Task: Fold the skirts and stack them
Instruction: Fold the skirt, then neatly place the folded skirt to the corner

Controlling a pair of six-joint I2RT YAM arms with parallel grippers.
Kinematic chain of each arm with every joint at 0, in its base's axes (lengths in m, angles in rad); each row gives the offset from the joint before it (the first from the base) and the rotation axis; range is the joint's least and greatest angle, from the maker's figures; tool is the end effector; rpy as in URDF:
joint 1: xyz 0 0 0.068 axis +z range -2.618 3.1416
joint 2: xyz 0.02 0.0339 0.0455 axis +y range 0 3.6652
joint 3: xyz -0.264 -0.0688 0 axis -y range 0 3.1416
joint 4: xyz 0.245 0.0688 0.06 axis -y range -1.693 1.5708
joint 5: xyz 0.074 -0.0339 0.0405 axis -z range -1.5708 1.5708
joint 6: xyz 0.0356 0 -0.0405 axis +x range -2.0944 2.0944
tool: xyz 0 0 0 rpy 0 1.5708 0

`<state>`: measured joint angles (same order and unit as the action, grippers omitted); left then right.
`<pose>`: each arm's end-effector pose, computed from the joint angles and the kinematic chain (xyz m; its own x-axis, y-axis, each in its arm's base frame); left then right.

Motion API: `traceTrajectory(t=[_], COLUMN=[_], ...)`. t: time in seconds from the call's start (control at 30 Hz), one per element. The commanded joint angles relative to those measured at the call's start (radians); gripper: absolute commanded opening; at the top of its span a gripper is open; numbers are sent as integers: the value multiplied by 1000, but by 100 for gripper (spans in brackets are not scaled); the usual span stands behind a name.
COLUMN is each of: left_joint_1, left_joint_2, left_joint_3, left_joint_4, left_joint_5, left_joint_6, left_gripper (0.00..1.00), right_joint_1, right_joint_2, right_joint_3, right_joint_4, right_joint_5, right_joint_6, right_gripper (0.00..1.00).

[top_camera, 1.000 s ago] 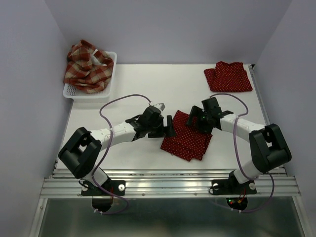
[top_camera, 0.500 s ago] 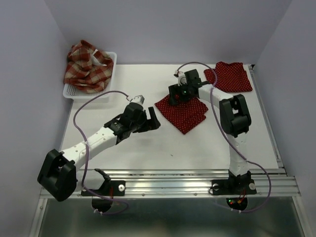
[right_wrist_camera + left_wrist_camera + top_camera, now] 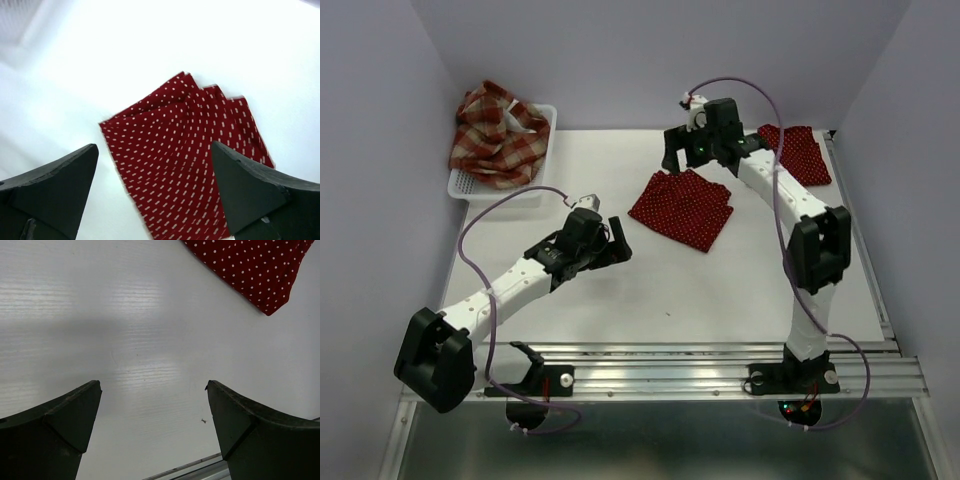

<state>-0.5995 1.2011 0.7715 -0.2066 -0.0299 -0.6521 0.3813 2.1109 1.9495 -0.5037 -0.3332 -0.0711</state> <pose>0.2157 -0.1461 0.2471 -0.7201 -0.2426 -0.6501 0.1348 0.8701 -0.4740 0.4523 0.1939 0.2933 -0.5294 -0.2846 -0.7992 -0.6297 0.7631 0.1454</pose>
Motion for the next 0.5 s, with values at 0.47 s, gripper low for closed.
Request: traceTrajectory(t=[0.47], left_joint_1=[14], left_joint_2=[-55], left_joint_3=[-18], left_joint_4=[44], left_joint_5=[25], left_joint_6=[26], left_gripper=[99], right_joint_1=[5], right_joint_2=[-342], right_joint_3=[-655], right_joint_4=[66], right_joint_5=[663], right_joint_6=[817], right_gripper=[100])
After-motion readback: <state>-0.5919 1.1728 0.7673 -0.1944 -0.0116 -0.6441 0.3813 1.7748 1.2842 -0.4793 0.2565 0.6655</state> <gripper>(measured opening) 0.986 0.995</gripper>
